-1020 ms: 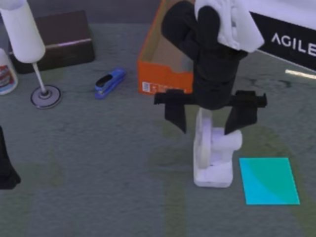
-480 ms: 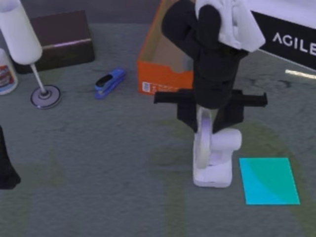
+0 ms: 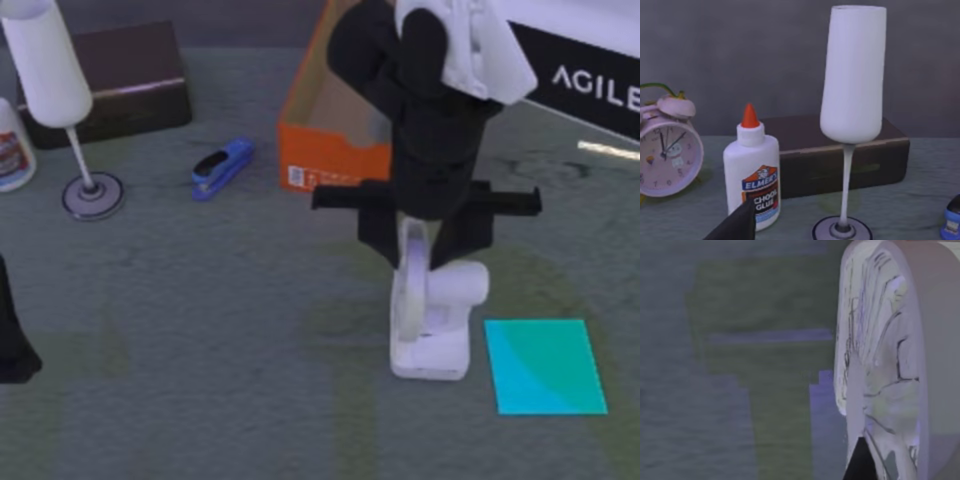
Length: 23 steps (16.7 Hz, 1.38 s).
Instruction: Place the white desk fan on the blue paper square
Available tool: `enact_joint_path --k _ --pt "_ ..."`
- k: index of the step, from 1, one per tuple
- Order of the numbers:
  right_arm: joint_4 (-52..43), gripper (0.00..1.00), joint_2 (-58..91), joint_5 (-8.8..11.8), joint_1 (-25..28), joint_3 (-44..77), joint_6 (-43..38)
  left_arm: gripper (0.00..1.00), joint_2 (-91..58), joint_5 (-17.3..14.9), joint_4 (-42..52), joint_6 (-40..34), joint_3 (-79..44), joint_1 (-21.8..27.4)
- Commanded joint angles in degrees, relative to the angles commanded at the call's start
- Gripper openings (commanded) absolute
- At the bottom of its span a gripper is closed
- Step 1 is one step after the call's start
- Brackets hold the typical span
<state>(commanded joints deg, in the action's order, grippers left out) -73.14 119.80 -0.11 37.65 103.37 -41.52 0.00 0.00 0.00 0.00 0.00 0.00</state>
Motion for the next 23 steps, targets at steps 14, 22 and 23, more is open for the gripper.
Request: enact_joint_path --k 14,22,23 --pt "-11.8 0.0 0.0 0.5 0.0 11.2 1.8 1.0 0.0 0.0 0.0 0.0 0.0 0.0" --pt "-14.8 0.0 -8.3 4.4 -3.6 1.1 31.8 1.0 0.0 0.0 0.0 0.0 0.0 0.0" --pt "-14.8 0.0 -9.8 4.8 -4.3 -0.5 37.7 1.0 0.0 0.0 0.0 0.0 0.0 0.0"
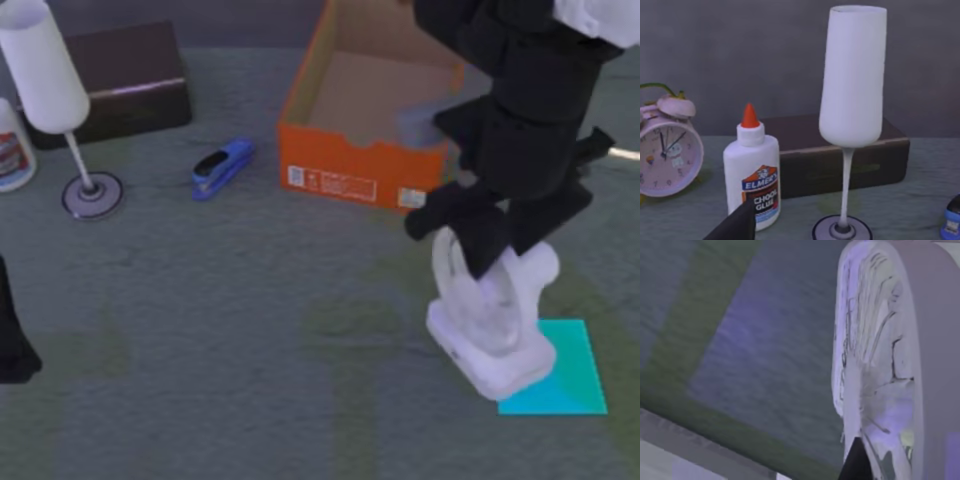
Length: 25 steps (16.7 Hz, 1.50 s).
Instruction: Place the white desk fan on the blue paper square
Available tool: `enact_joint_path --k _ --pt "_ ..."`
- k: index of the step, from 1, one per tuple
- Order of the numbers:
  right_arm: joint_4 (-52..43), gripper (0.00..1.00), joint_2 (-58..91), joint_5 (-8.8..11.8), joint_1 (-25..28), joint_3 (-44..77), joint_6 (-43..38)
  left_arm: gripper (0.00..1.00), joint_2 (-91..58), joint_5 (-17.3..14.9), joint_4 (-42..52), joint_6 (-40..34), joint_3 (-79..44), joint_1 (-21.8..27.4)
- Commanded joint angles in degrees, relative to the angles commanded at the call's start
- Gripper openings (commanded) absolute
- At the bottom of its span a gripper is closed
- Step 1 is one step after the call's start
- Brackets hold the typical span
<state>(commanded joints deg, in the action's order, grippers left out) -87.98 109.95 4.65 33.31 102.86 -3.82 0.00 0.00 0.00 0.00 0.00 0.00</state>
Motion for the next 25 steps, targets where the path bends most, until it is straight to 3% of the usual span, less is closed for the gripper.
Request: enact_joint_path --k 4,8,12,16,25 --pt "1.2 0.0 -6.3 0.5 -3.0 -7.0 25.2 1.0 0.0 0.0 0.0 0.0 0.0 0.0" --pt "4.0 0.0 -12.0 -0.6 -6.1 -14.0 48.9 1.0 0.0 0.0 0.0 0.0 0.0 0.0" --pt "7.1 0.0 -16.0 -2.5 -8.6 -19.5 64.9 1.0 0.0 0.0 0.0 0.0 0.0 0.0" --pt "8.9 0.0 -17.7 -3.7 -9.7 -22.0 71.3 1.0 0.0 0.0 0.0 0.0 0.0 0.0" --pt "13.1 0.0 -17.3 -3.7 -9.8 -25.6 71.2 1.0 0.0 0.0 0.0 0.0 0.0 0.0"
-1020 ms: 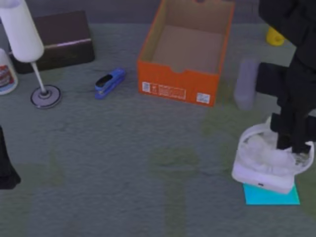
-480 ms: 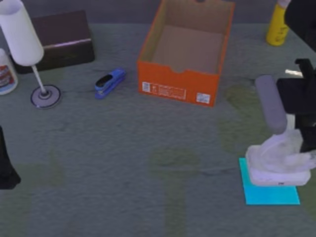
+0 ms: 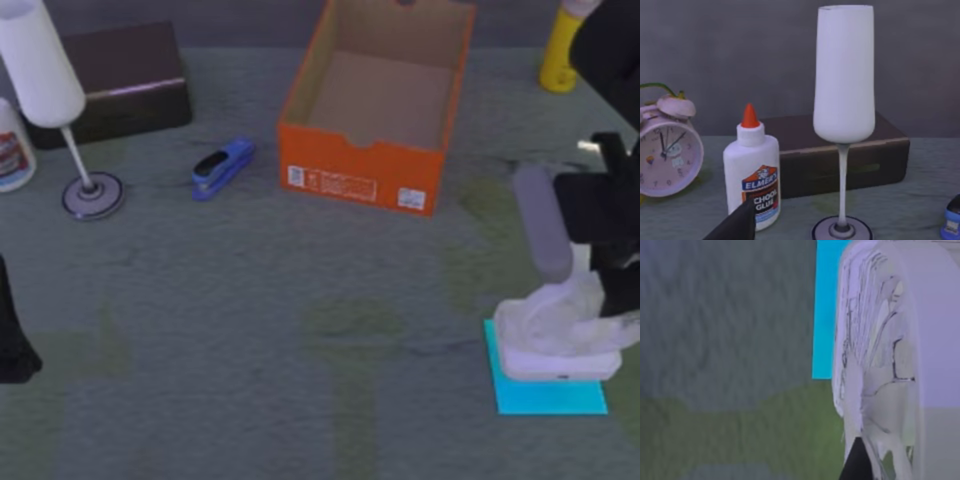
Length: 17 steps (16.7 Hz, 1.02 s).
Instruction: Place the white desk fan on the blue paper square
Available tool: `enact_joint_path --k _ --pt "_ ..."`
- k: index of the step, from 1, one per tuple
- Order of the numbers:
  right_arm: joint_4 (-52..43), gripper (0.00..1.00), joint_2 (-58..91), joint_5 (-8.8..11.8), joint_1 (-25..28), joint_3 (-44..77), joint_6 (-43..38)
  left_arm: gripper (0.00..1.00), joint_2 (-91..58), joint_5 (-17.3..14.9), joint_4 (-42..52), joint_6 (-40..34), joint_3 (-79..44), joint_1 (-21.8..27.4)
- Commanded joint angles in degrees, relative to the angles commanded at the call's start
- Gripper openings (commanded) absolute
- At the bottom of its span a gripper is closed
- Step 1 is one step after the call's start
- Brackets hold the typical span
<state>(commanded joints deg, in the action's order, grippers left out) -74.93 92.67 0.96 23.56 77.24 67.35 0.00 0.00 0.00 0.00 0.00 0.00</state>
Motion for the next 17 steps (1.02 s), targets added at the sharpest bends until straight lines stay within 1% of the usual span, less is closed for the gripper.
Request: enact_joint_path --k 3,6,17 --pt "3.6 0.0 0.4 -0.1 0.0 -3.4 0.2 1.0 0.0 0.0 0.0 0.0 0.0 0.0" --pt "3.7 0.0 0.4 -0.1 0.0 -3.5 0.3 1.0 0.0 0.0 0.0 0.0 0.0 0.0" --pt "3.7 0.83 0.4 -0.1 0.0 -3.5 0.3 1.0 0.0 0.0 0.0 0.0 0.0 0.0"
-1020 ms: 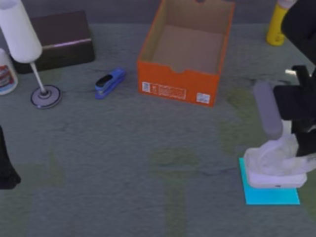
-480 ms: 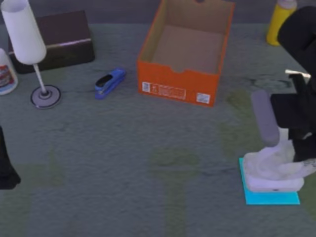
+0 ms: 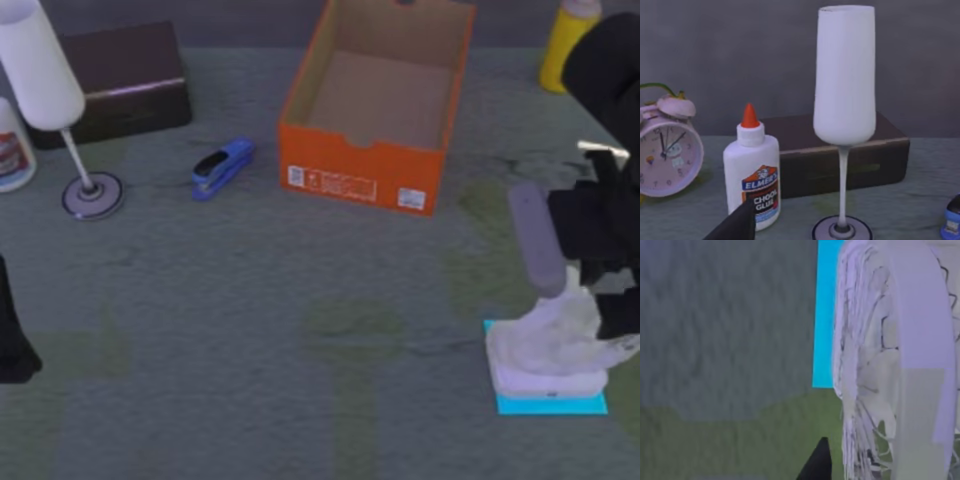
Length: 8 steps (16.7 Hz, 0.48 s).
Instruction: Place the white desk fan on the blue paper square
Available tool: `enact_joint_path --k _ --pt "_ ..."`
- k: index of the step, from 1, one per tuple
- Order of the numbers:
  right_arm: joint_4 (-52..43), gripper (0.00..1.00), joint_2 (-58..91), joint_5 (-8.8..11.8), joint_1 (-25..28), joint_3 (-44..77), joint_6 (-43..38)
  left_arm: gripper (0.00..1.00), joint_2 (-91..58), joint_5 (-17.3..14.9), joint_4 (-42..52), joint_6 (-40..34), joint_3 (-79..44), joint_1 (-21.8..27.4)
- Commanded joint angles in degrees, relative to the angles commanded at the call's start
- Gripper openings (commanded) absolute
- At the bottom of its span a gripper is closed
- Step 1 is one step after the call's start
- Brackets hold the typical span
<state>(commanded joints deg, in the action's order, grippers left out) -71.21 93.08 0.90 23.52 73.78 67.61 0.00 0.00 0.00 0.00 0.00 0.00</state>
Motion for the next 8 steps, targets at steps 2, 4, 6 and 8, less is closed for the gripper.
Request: enact_joint_path --k 2,4,6,8 --pt "0.0 0.98 0.0 0.0 0.0 0.0 0.0 1.0 0.0 0.0 0.0 0.0 0.0 0.0" --pt "0.0 1.0 0.0 0.0 0.0 0.0 0.0 1.0 0.0 0.0 0.0 0.0 0.0 0.0" --pt "0.0 1.0 0.0 0.0 0.0 0.0 0.0 1.0 0.0 0.0 0.0 0.0 0.0 0.0" --pt "0.0 1.0 0.0 0.0 0.0 0.0 0.0 1.0 0.0 0.0 0.0 0.0 0.0 0.0"
